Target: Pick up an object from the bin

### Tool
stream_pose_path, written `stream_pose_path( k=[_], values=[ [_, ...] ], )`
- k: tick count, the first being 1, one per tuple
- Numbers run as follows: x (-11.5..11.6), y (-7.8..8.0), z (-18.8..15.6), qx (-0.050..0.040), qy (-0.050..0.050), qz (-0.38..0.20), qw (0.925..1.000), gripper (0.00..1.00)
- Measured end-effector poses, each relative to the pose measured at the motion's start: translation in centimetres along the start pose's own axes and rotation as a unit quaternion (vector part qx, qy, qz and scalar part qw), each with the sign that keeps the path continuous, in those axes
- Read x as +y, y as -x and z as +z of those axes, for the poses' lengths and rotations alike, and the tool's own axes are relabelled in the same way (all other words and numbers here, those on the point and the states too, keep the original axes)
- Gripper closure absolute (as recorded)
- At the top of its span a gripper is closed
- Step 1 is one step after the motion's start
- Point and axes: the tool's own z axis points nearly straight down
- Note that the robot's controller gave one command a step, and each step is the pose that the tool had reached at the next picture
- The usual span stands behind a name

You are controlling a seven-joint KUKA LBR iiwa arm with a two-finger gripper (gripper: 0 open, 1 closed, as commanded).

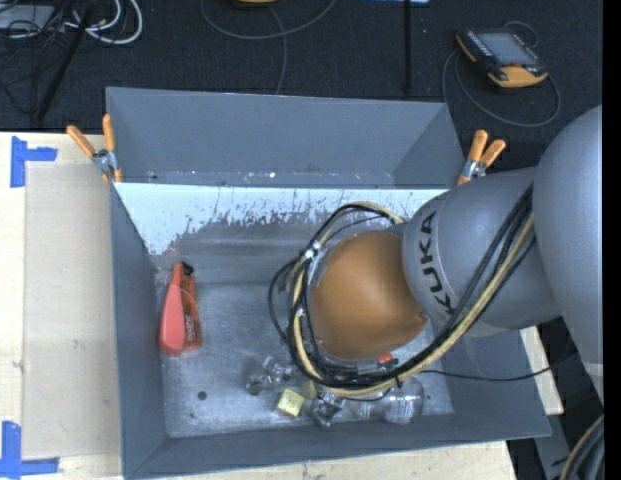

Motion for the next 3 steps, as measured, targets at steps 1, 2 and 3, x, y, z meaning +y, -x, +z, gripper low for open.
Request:
stream_pose_path(
  k=[1, 2, 3],
  values=[
    [-0.1, 0.0, -0.2, -0.0001, 0.000, 0.001, 1.0000, 1.00],
    [-0.1, 0.1, -0.2, -0.0001, 0.000, 0.001, 1.0000, 1.00],
    [-0.6, 1.0, -4.6, 0.0040, 0.004, -0.003, 1.0000, 1.00]
  ],
)
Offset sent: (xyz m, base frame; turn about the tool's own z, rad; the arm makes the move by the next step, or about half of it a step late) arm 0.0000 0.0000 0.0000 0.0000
